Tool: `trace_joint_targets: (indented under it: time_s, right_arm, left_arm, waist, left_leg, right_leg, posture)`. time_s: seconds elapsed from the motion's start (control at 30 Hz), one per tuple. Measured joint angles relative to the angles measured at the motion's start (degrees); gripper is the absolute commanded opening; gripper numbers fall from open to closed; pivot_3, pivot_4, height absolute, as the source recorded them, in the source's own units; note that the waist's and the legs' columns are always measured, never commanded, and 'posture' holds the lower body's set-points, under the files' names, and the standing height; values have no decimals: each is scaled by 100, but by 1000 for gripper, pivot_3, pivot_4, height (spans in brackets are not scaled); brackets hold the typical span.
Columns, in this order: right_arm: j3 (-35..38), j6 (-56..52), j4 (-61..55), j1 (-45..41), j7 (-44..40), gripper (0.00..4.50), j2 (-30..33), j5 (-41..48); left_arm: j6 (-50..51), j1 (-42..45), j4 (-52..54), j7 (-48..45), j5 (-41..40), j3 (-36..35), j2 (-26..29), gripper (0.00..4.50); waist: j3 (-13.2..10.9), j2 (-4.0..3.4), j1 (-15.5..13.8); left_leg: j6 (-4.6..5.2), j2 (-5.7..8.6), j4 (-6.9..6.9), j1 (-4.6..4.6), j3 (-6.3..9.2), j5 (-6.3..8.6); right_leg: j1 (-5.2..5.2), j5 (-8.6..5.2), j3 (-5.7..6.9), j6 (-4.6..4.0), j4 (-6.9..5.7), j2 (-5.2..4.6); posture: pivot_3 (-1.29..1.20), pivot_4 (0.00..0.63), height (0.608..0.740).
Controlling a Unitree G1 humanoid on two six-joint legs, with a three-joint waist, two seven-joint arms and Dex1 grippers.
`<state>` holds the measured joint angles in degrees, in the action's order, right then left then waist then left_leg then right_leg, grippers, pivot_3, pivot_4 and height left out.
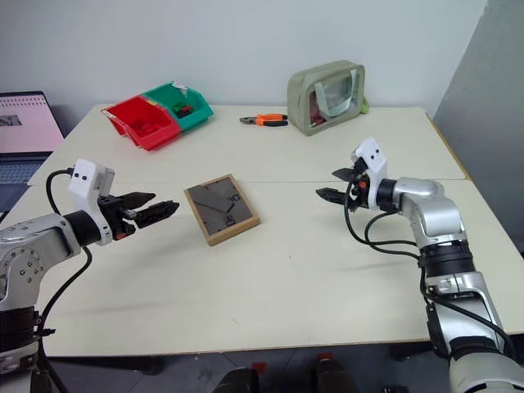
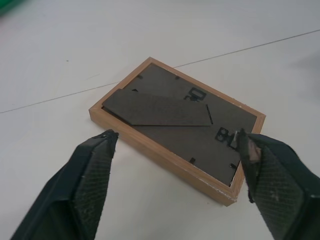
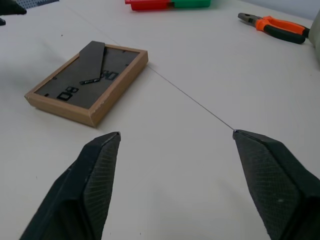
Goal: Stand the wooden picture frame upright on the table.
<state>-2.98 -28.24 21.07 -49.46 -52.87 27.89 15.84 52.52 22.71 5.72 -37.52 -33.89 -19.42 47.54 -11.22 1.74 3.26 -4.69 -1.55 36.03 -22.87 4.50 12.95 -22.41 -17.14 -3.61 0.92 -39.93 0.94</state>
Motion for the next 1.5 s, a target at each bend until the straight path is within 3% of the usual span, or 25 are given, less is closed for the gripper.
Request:
trace_joint_targets:
  time_s: [0.47, 0.53, 1.0, 1.17, 1.5]
  right_arm:
    - [-57, 1074, 2003, -747, 1347, 0, -1470, -637]
    - [-60, 1284, 2340, -811, 1461, 0, -1603, -746]
    - [-166, 2414, 4665, -1563, 2614, 0, -2830, -1512]
    - [-164, 2463, 4891, -1739, 2663, 0, -3177, -1594]
    - [-86, 2442, 4827, -1620, 2494, 0, -3262, -1680]
  left_arm:
    - [-324, -304, -160, 1056, 389, -166, -702, 329]
    - [-343, -397, -158, 1139, 415, -188, -746, 29]
    - [-700, -597, -629, 2123, 978, -94, -1782, 29]
    - [-1036, 183, -1387, 2026, 1268, 441, -2019, 29]
    - [-992, 587, -1583, 1694, 1632, 1090, -2090, 29]
  waist:
    - [2, 3, 1]
    - [2, 3, 1]
    - [3, 5, -12]
    - [5, 8, -58]
    - [6, 6, -72]
  left_leg:
    - [-1, -3, 0, -2, -1, 0]
    - [-1, -4, 0, -2, -1, 0]
    - [-1, -4, 0, -3, 4, -1]
    - [-2, 2, 3, 2, 8, -1]
    - [-2, 1, 2, 3, 11, -1]
  right_leg:
    - [-5, 1, -2, -1, -3, -4]
    - [-5, 1, -2, -1, -3, -4]
    - [-5, 2, 0, -2, -8, -7]
    - [4, 3, 10, 0, -8, -7]
    - [5, 3, 10, 0, -9, -11]
  posture:
    - [0, 150, 740]
    - [0, 150, 740]
    - [0, 150, 740]
    - [0, 150, 740]
    - [0, 150, 740]
